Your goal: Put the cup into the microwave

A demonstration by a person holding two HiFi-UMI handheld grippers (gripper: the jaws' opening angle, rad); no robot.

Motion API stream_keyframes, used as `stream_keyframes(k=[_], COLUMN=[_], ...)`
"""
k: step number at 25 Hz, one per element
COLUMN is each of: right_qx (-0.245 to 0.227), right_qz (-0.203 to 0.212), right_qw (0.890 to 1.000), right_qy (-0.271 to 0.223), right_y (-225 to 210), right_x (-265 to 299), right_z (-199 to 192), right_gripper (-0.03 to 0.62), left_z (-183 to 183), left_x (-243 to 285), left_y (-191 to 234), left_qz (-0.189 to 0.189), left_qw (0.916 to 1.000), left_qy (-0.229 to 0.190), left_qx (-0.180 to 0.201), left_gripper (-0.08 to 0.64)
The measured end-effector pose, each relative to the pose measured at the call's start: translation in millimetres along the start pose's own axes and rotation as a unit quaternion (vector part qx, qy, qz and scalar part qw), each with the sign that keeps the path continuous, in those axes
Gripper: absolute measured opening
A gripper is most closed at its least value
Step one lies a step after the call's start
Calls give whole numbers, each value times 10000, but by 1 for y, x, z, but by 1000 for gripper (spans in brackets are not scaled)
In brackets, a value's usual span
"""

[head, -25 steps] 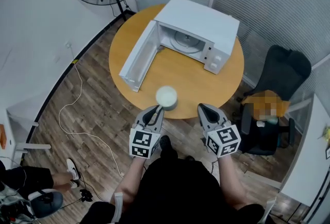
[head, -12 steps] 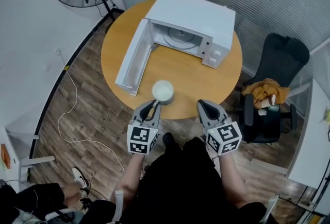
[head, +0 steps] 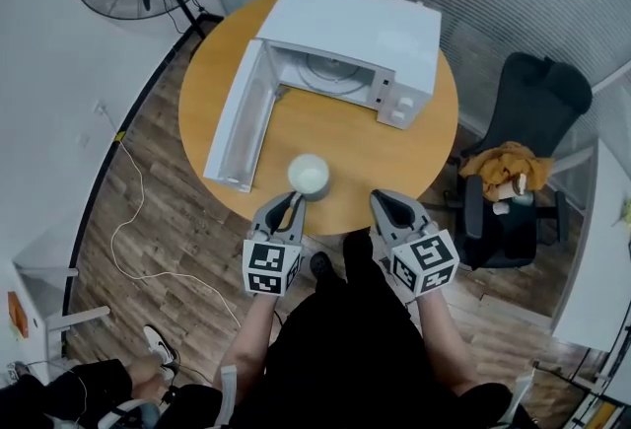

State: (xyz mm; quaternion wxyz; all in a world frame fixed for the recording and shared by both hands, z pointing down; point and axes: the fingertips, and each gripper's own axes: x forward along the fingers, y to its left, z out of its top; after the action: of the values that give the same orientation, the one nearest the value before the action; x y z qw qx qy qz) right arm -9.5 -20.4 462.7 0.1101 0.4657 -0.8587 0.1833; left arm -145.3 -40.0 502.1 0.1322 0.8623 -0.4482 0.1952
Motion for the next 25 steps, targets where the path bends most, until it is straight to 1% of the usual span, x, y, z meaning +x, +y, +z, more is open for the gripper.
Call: stream_keyframes(k=[5,15,20,25], right_qx=[-54,-114,-92,-56], right_qz=[187,627,940,1187], right_qw=[9998,9977,9954,9929], right_qy=[-73,-234,-179,-28], right_y=[-25,-81,-96,-109], right_x=[20,63,79,92], right_z=[20,64,66,58], right_gripper=[11,10,11,9], left_z=[17,65,71,69], left_x=[31,94,119,139], left_y=[6,31,33,32], left_qz=[107,512,711,864], left_qw=[9999,9987,9975,9961], left_qy=[13,2,54,138], left_qx=[-13,61,-2,-141], left_gripper=[41,41,41,41])
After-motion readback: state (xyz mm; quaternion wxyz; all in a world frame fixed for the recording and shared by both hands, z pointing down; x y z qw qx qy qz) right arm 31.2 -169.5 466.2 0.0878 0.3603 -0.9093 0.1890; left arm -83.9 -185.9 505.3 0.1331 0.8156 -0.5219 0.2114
